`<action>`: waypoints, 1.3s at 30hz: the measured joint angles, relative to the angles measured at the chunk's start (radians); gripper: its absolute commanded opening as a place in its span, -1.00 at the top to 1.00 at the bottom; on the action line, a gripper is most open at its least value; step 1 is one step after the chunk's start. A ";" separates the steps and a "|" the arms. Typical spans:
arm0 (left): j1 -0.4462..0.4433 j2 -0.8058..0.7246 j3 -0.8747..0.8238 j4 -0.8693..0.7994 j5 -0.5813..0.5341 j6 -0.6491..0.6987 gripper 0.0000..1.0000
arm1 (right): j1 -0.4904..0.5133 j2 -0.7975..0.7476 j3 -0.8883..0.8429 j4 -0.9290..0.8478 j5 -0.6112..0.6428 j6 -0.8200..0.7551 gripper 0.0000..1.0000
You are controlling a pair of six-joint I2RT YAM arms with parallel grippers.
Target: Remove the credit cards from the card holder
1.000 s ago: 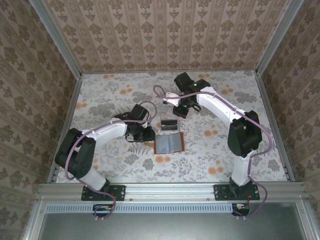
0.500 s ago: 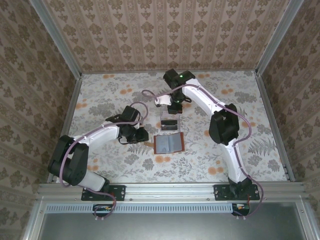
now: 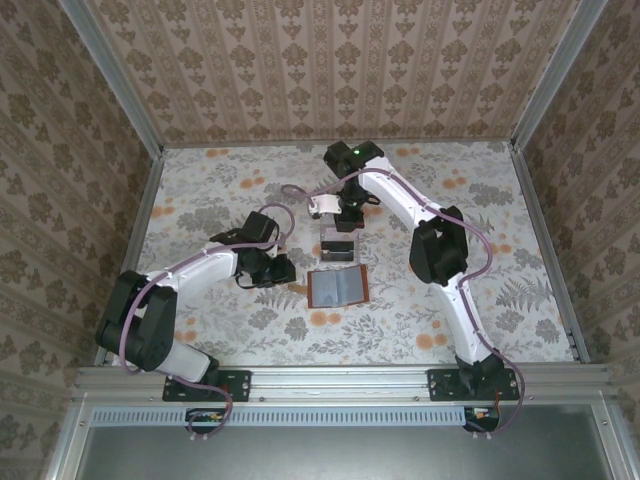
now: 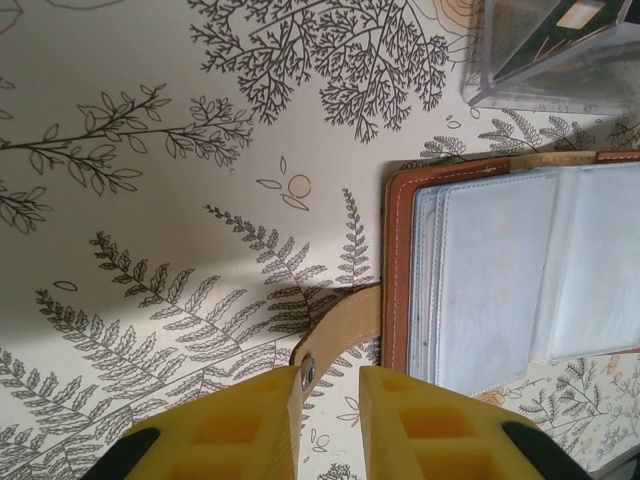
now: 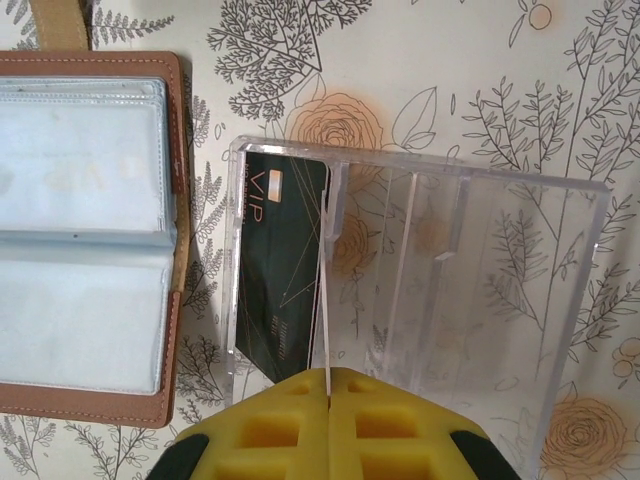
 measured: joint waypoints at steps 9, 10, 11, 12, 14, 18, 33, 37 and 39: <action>0.006 -0.016 0.000 -0.006 0.000 0.000 0.53 | 0.000 0.016 0.035 -0.018 -0.005 0.024 0.99; 0.007 -0.016 0.000 -0.006 0.000 0.000 0.53 | -0.001 0.016 0.035 -0.017 -0.005 0.032 0.98; 0.007 -0.016 0.000 -0.006 0.000 0.000 0.53 | -0.002 0.016 0.035 -0.015 -0.006 0.041 0.98; 0.007 -0.016 0.000 -0.006 0.000 0.000 0.53 | -0.002 0.015 0.036 -0.014 -0.006 0.053 0.99; 0.007 -0.016 0.000 -0.006 0.000 0.000 0.52 | -0.006 0.014 0.042 -0.013 -0.006 0.074 0.98; 0.007 -0.016 0.000 -0.006 0.000 0.000 0.52 | -0.010 0.010 0.060 -0.007 -0.005 0.113 0.97; 0.007 -0.016 0.000 -0.006 0.004 0.000 0.52 | -0.019 0.024 0.079 -0.008 0.009 0.166 0.96; 0.007 -0.016 0.000 -0.006 0.005 0.000 0.52 | -0.019 0.048 0.084 -0.012 -0.009 0.161 0.92; 0.007 -0.015 0.000 -0.006 0.007 0.000 0.52 | -0.019 0.060 0.084 -0.020 -0.018 0.158 0.89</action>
